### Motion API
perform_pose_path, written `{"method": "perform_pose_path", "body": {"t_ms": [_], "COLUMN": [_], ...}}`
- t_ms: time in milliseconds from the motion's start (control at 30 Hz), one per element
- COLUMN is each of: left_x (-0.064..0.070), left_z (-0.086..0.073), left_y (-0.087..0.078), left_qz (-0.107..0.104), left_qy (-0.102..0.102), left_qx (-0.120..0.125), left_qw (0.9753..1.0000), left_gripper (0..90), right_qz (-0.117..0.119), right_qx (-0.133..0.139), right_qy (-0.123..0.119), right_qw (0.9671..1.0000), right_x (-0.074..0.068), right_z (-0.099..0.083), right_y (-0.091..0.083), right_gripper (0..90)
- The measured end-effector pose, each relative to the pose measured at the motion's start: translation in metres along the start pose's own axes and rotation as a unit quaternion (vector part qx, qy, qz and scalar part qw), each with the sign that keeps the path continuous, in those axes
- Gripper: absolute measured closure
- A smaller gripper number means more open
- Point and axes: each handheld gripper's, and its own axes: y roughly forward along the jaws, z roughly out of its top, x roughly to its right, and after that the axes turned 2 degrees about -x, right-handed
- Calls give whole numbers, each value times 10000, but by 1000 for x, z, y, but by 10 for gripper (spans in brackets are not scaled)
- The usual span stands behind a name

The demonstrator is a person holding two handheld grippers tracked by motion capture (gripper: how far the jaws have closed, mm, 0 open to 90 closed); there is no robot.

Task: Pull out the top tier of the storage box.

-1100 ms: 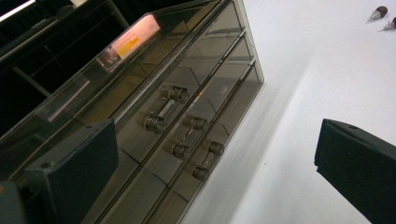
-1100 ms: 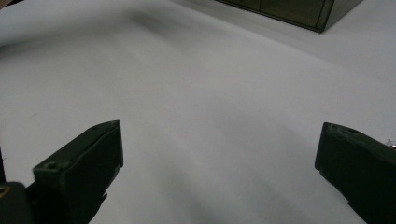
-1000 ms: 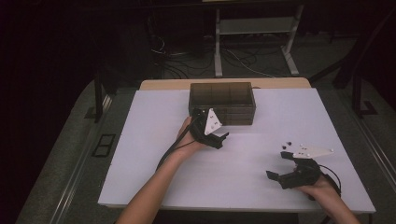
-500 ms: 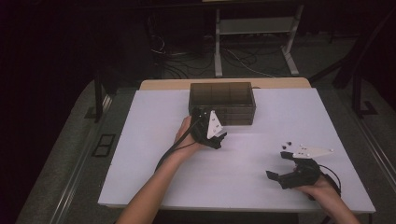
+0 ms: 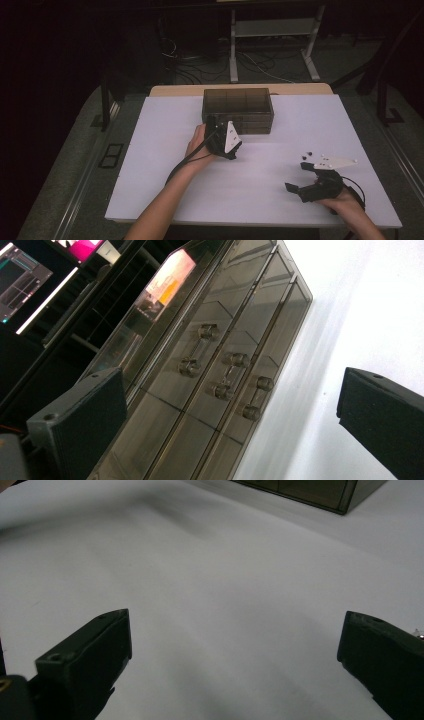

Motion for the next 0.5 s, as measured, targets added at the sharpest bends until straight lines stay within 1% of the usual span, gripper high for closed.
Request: {"method": "perform_pose_path", "body": {"t_ms": [67,167,200,267,300,367,400,433,467,500], "left_x": [0,2,2,3,3,4,4,5,5,6], "left_z": [0,0,0,-1,0,0,0,0,0,0], "left_y": [0,0,0,1,1,1,1,1,1,1], "left_qz": [21,127,127,163,215,262,262,325,325,357], "left_qy": [38,224,224,288,381,452,452,546,546,589], "left_qx": [-15,-68,-68,-82,-119,-138,-138,-176,-176,-189], "left_qw": [10000,9996,9996,9994,9990,9985,9985,9978,9978,9974], "left_gripper": [0,0,0,0,0,0,0,0,0,0], "right_qz": [3,-6,-6,-4,-5,-4,-4,-7,-9,-9], "right_qx": [1,-7,-7,0,-2,-8,-4,-4,-4,-4], "right_qy": [-2,4,4,7,6,9,1,0,-3,-3], "right_qw": [10000,10000,10000,10000,10000,10000,10000,10000,10000,10000], "right_x": [0,0,0,0,0,0,0,0,0,0], "right_z": [0,0,0,0,0,0,0,0,0,0], "right_y": [0,0,0,0,0,0,0,0,0,0], "right_gripper": [5,5,5,5,5,5,5,5,5,5]}}
